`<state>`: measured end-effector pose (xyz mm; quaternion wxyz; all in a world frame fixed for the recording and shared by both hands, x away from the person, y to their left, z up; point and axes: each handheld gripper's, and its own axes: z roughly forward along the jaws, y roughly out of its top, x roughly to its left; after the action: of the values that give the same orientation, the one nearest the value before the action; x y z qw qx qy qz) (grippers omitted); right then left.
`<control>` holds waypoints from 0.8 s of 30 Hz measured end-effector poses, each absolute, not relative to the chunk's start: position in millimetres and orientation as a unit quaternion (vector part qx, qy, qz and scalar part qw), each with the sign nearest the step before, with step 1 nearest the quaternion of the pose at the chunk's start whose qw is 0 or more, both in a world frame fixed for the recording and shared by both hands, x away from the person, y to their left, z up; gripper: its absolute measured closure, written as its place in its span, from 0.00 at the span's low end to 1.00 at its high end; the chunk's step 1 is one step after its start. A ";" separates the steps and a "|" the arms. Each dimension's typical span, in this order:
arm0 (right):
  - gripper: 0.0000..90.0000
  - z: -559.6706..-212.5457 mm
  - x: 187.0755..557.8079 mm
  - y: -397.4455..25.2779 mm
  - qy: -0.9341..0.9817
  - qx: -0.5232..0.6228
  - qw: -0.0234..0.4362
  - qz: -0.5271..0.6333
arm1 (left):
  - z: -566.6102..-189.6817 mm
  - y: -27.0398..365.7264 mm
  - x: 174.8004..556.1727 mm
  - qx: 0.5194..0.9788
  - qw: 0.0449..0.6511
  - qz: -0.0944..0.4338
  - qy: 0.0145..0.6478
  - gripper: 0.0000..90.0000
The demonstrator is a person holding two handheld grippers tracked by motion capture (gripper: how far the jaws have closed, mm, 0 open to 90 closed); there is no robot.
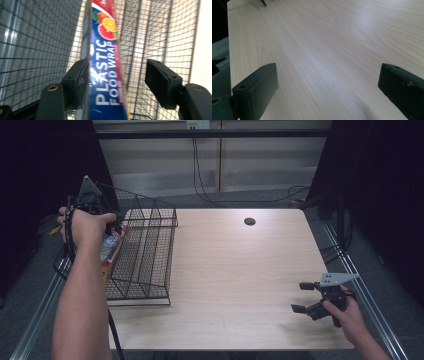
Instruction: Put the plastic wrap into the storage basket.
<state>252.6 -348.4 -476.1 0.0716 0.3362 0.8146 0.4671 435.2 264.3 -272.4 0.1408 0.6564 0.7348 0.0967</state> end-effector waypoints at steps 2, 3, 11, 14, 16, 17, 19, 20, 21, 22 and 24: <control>0.03 -476.3 252.0 -348.7 0.816 0.337 0.070 0.465 | -271.2 261.7 434.7 0.658 0.144 0.097 0.733 0.36; 0.03 -476.2 251.1 -349.1 0.816 0.337 0.071 0.465 | -268.1 256.9 433.1 0.660 0.159 0.094 0.729 0.36; 0.03 -472.7 251.3 -348.4 0.815 0.334 0.075 0.468 | -261.2 234.7 426.7 0.679 0.200 0.080 0.702 0.34; 0.03 -471.9 251.3 -347.4 0.814 0.336 0.076 0.468 | -263.6 228.7 424.1 0.688 0.210 0.070 0.691 0.32; 0.03 -471.5 251.0 -347.1 0.814 0.334 0.076 0.469 | -264.8 225.9 423.4 0.686 0.218 0.069 0.690 0.31; 0.03 -471.3 250.9 -347.1 0.814 0.335 0.075 0.469 | -266.2 221.6 421.7 0.692 0.223 0.063 0.684 0.31; 0.03 -471.2 251.3 -347.3 0.813 0.334 0.078 0.470 | -267.5 216.9 420.2 0.695 0.229 0.060 0.679 0.30; 0.03 -471.2 251.3 -347.3 0.813 0.334 0.078 0.470 | -267.5 216.9 420.2 0.695 0.229 0.060 0.679 0.30; 0.03 -470.8 252.0 -347.5 0.813 0.334 0.080 0.471 | -269.0 213.0 419.1 0.697 0.239 0.056 0.674 0.30; 0.03 -470.5 252.2 -347.2 0.813 0.333 0.076 0.472 | -269.8 210.9 418.4 0.700 0.239 0.056 0.670 0.29; 0.03 -470.6 252.6 -346.8 0.813 0.332 0.078 0.472 | -270.5 208.5 417.7 0.704 0.239 0.055 0.667 0.29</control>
<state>252.6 -346.8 -470.6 0.0778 0.3323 0.8127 0.4722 417.7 208.5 -270.5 0.2388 0.7036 0.6670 0.0551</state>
